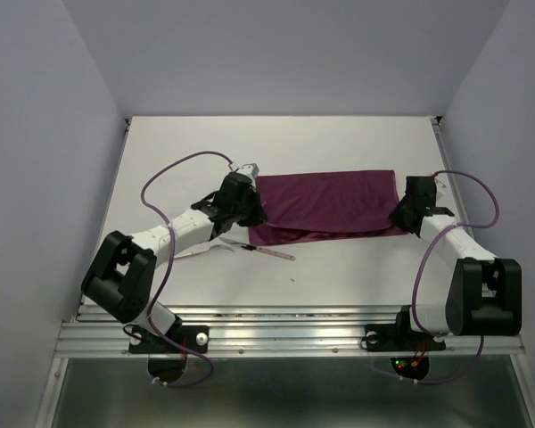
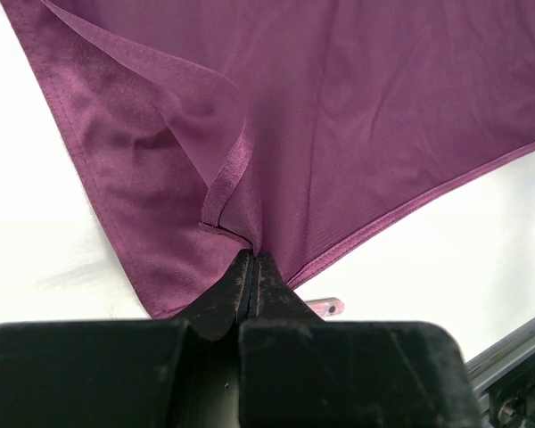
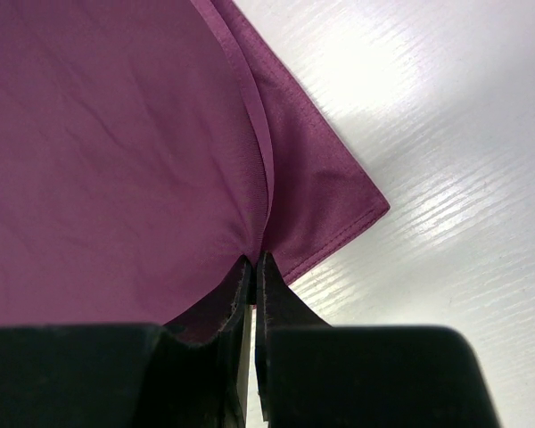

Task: Fold the napkin into a case and place the utensils inside
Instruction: Fold and flatten the napkin at the center of the board, then smooth out the rectangle-folded napkin at the center of the board.

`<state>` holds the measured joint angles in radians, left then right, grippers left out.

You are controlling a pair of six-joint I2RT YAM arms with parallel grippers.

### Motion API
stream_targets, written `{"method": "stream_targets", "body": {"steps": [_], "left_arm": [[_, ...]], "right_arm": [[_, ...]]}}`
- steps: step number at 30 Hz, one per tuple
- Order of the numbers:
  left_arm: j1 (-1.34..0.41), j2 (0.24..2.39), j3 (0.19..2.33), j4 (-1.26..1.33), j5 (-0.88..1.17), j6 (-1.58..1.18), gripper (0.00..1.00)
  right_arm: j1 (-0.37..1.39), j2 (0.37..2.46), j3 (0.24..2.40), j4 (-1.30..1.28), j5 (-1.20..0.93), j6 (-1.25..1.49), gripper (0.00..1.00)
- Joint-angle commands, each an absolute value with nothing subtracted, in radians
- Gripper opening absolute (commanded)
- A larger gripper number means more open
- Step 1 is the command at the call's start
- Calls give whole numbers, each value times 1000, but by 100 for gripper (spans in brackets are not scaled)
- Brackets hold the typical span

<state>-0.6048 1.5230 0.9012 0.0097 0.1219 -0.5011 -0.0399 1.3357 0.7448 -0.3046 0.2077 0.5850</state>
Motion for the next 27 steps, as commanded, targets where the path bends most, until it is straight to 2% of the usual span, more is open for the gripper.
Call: {"method": "stream_targets", "body": {"steps": [1,3,6,7,9,10,12,13,14,16,20,21,25,27], "left_arm": [[-612,1447,871,2,74,-546,0],[-612,1440,864,2,77,-560,0],[-612,1431,851,2,78,-572,21],[-612,1428,848,2,80,-575,45],[-612,1413,842,-23,83,-577,66],[-612,1405,842,-34,86,-572,91],[-612,1378,850,-49,84,-568,99],[-612,1368,870,-70,71,-557,99],[-612,1361,883,-83,58,-552,99],[-612,1339,934,-112,22,-539,99],[-607,1370,1005,-98,-21,-520,97],[-603,1388,1018,-95,-23,-520,92],[-592,1503,1083,-75,-31,-525,79],[-583,1566,1117,-80,-32,-534,74]], "right_arm": [[-46,1348,746,-262,232,603,1],[-46,1351,746,-262,230,603,1],[-46,1353,744,-258,225,601,1],[-46,1354,742,-256,222,603,1],[-46,1362,742,-258,209,600,1],[-46,1367,745,-258,203,598,7],[-46,1379,750,-262,187,588,34],[-46,1391,759,-268,190,588,51],[-46,1393,765,-279,199,583,73],[-46,1387,785,-291,212,583,83],[-46,1362,828,-299,187,574,87],[-46,1361,839,-298,177,575,87],[-37,1361,874,-284,156,571,82],[-37,1368,891,-291,169,566,75]]}}
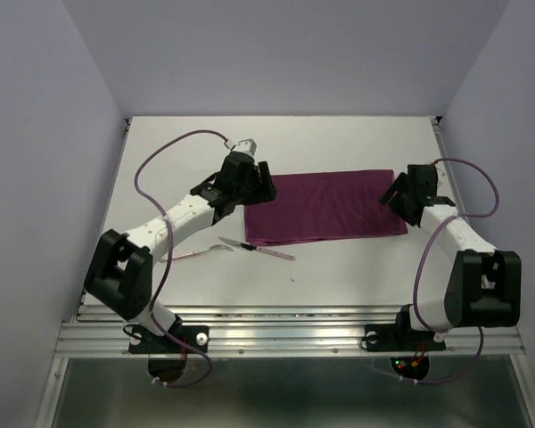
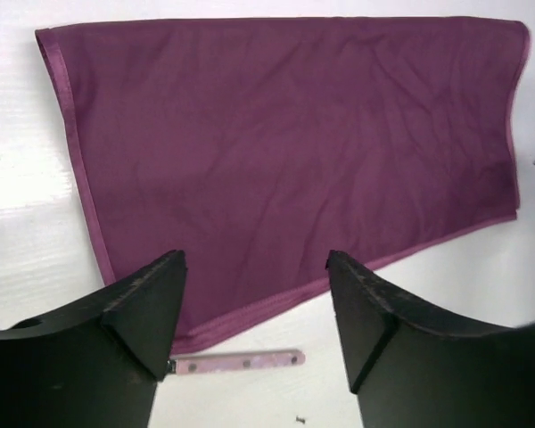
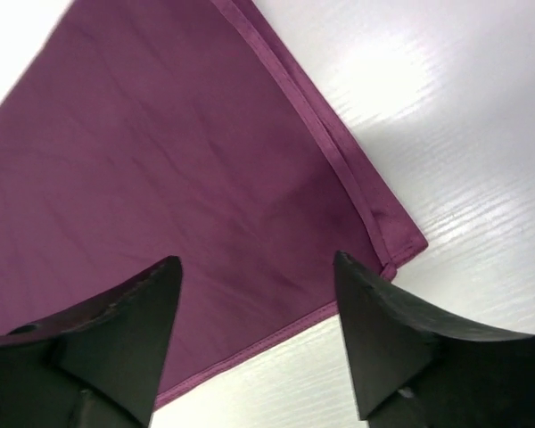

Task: Fold the napkin into a case and place the utensils inside
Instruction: Smooth out the rectangle-folded napkin at the center of the board.

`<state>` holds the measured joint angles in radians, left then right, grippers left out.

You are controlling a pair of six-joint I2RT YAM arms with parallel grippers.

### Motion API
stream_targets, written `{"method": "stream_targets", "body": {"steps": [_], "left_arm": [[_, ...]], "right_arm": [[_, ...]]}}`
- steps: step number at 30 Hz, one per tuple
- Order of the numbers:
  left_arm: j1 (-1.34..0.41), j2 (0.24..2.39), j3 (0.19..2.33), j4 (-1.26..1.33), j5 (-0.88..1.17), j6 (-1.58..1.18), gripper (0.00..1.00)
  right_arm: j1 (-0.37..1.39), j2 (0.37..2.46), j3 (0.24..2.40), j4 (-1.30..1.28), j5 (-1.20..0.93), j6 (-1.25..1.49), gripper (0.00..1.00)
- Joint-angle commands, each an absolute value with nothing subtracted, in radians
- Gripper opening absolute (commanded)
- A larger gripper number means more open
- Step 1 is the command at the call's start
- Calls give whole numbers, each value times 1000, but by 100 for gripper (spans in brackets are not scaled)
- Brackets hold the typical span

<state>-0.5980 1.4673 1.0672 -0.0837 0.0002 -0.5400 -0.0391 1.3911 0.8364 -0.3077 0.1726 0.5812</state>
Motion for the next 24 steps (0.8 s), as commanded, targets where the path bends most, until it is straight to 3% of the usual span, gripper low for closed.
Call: {"method": "stream_targets", "body": {"steps": [1,4,5,7,18,24], "left_arm": [[-575,1586,1123,-77,-26,-538,68],[-568,1661,1147,-68,-6,-552,59],[-568,1676,1147,-63,-5,-558,58],[-568,1710,1126,-28,27,-581,53],[-534,1894,1169,-51,40,-574,52],[-473,1948,1219,-20,64,-581,51]], "right_arm": [[-37,1367,893,-290,175,565,71],[-37,1394,884,-259,210,545,57],[-37,1417,888,-252,268,540,46],[-66,1511,922,-253,281,537,32],[-89,1631,917,-256,262,567,34],[-89,1573,764,-213,177,615,25]]}}
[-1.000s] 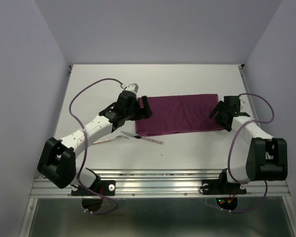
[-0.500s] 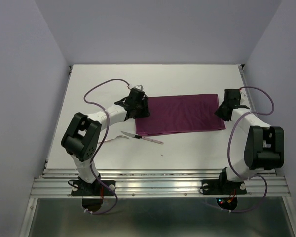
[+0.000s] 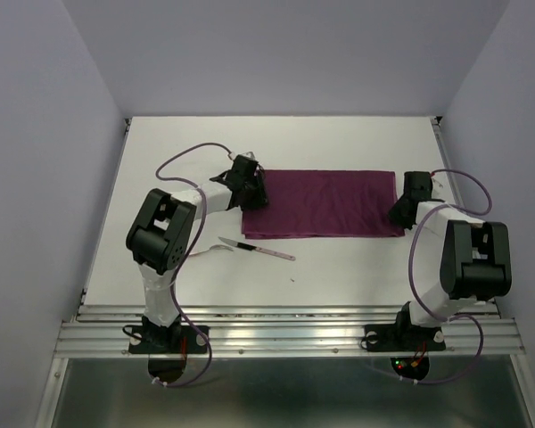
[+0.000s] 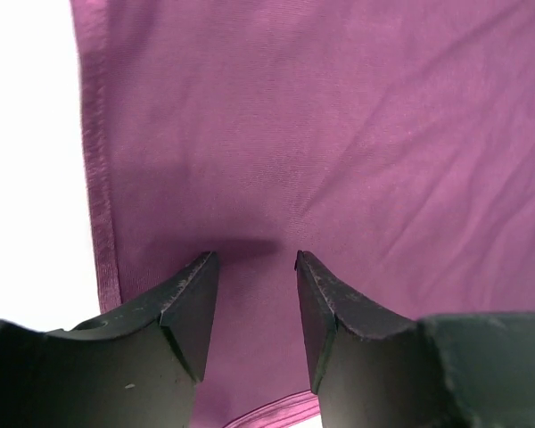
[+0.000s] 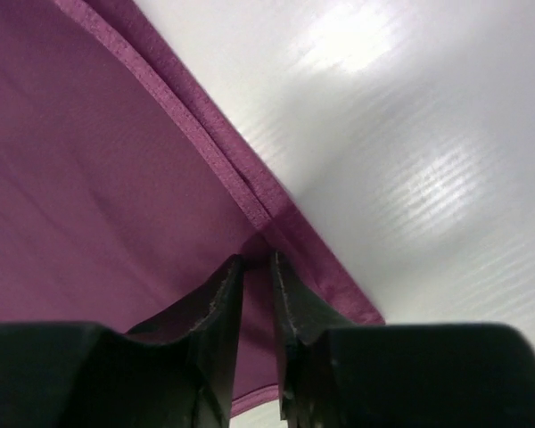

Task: Fold the napkin into a case and place the utensils inside
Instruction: Smooth out the rectangle-folded napkin at the center of the board.

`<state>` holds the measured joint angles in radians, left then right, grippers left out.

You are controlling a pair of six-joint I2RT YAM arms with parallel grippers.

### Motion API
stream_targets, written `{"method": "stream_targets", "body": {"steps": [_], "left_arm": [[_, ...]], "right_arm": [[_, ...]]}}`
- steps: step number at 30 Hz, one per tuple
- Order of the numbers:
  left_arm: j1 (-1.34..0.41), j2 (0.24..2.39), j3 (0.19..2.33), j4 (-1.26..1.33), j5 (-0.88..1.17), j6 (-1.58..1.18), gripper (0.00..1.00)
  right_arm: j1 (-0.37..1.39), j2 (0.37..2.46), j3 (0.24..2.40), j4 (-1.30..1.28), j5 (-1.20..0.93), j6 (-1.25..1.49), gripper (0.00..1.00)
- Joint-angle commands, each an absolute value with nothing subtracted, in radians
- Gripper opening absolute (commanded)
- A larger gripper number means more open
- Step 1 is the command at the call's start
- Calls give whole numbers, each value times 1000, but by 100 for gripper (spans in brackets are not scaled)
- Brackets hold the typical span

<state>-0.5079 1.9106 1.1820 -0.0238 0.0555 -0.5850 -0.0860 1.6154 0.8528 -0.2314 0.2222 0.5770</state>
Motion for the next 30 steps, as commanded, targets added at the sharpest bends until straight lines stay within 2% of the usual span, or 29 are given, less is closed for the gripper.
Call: {"method": "stream_targets", "body": {"steps": [1,2,8,13,15,17,19,21,24,30], "left_arm": [[-468,1956,1235,-21,67,-575,51],[-462,1962,1267,-31,66,-568,51],[-460,1977,1373,-104,29,-502,52],[-462,1855,1388,-167,11,-469,54],[-459,1813,1345,-186,-26,-468,54],[-457,1775,1289,-208,-28,-471,45],[-457,1749,1215,-212,-25,-477,40],[-457,1726,1165,-206,-23,-480,41],[-456,1717,1094,-193,-37,-494,49],[-457,1766,1057,-164,-5,-505,49]], "right_arm": [[-89,1562,750,-215,169,621,24],[-89,1548,735,-218,160,629,21],[-89,1402,698,-261,161,643,23],[-89,1316,747,-281,147,624,23],[-89,1301,767,-293,159,618,24],[-89,1308,770,-296,149,598,24],[-89,1328,762,-292,135,594,24],[-89,1342,741,-284,123,595,24],[-89,1345,726,-272,109,597,24],[-89,1359,726,-273,110,589,24]]}}
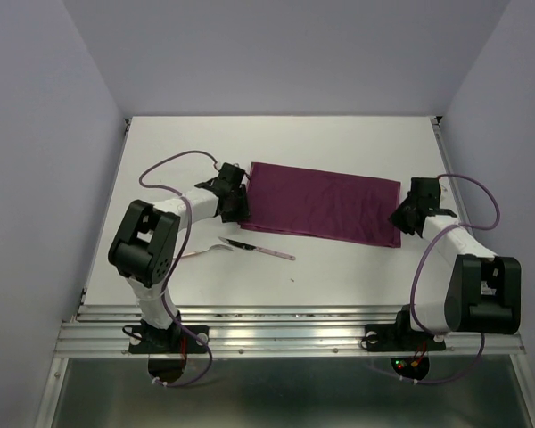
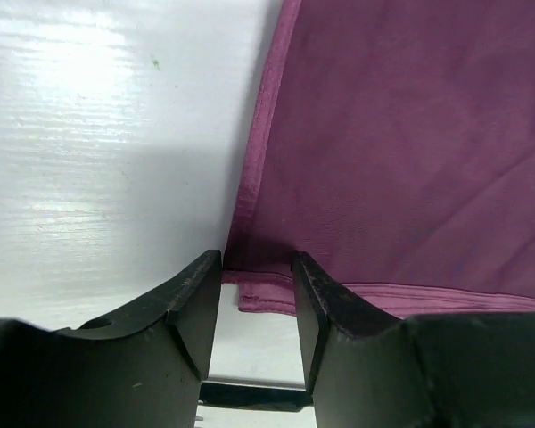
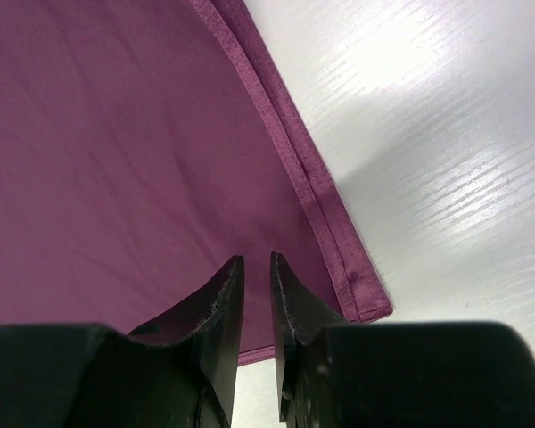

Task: Fold the napkin into a case and place the utensils inside
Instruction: Smooth out the rectangle-folded napkin at the center of the board.

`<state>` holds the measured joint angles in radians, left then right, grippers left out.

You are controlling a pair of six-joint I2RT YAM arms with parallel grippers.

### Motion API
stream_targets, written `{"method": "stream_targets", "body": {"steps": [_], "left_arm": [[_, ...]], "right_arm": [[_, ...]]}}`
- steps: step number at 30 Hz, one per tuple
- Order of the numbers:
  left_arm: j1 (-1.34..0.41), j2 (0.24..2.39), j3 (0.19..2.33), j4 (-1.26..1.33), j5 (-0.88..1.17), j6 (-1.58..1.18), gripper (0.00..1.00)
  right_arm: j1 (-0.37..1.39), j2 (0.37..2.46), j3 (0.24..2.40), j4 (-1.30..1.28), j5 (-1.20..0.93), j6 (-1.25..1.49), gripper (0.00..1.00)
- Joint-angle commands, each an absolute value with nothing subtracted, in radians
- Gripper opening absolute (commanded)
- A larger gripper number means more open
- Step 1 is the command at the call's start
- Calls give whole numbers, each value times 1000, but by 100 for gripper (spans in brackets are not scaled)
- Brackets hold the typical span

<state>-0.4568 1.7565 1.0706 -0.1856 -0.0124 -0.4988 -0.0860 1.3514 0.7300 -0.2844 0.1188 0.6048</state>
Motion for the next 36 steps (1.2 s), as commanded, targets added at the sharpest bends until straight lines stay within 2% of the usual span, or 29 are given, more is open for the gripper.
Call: {"method": "stream_targets", "body": {"steps": [1,7,15,17,26,36], "left_arm": [[-457,1775,1058,-163,-5,-506,49],[-457,1821,1077,-176,-35,-517,41],[-459,1775,1100,-219,-89,-515,11],[-462,1760,1123,-248,-101,-508,0],[-471,1700,1198,-322,-112,-479,0],[-474,1735,1193,-298,-75,-465,0]], "right_arm": [[-89,1358,726,-273,110,588,24],[-89,1353,716,-279,120,591,24],[-89,1327,721,-313,143,586,24],[-89,1324,727,-339,155,584,24],[-89,1278,719,-413,149,575,34],[-89,1339,666,-402,45,589,37]]}}
